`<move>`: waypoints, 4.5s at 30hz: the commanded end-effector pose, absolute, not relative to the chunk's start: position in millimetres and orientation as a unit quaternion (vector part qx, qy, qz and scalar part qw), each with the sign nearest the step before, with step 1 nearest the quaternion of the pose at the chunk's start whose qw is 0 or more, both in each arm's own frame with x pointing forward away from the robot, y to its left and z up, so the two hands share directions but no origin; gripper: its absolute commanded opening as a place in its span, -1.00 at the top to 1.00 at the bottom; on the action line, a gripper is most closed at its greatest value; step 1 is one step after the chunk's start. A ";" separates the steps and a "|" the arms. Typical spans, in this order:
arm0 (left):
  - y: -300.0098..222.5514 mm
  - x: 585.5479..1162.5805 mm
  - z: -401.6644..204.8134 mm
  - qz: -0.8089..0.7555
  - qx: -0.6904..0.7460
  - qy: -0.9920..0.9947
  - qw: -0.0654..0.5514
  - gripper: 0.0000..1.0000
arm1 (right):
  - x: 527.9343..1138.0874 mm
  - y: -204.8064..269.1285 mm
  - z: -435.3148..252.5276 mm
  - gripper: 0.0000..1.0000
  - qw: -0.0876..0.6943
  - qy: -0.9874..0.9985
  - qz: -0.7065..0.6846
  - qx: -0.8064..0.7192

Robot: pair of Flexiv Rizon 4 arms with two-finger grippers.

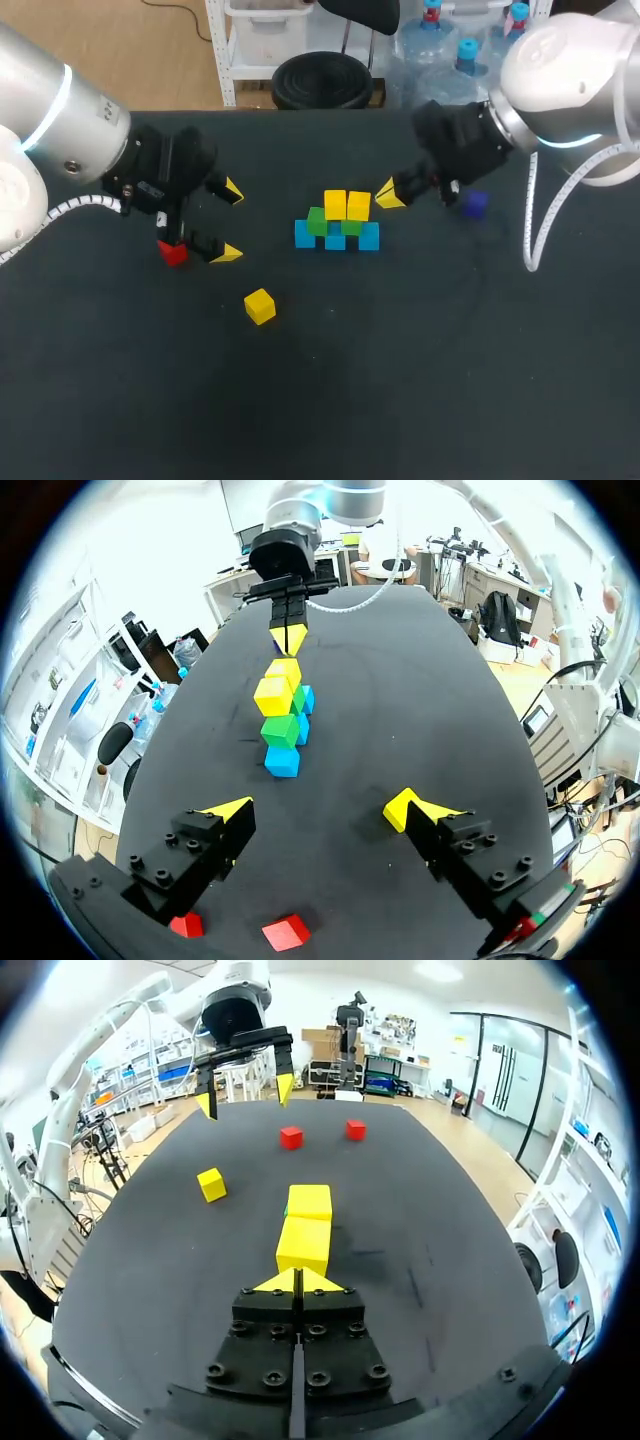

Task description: Place the blue cubes, place green cubes on the blue cubes, place the yellow cubes on the green cubes, then place the red cubes on the yellow cubes, and place purple cube on the red cubes.

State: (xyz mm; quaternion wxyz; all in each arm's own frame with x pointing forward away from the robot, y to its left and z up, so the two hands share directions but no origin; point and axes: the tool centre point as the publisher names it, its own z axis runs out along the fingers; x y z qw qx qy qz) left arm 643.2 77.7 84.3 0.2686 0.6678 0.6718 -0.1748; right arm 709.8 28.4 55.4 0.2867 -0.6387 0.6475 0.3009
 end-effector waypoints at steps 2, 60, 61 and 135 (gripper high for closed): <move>78.7 643.2 83.5 -0.176 0.668 0.670 0.271 -1.00 | 713.6 31.6 54.1 1.00 0.285 0.645 0.304 -0.641; 78.7 643.2 83.5 -0.176 0.668 0.670 0.271 -1.00 | 712.0 29.3 47.8 1.00 0.280 0.653 0.308 -0.633; 78.7 643.2 83.5 -0.176 0.668 0.670 0.271 -1.00 | 712.4 29.8 47.7 1.00 0.280 0.653 0.308 -0.633; 78.7 643.2 83.5 -0.176 0.668 0.670 0.271 -1.00 | 661.5 -63.0 72.2 -1.00 0.414 0.696 0.326 -0.488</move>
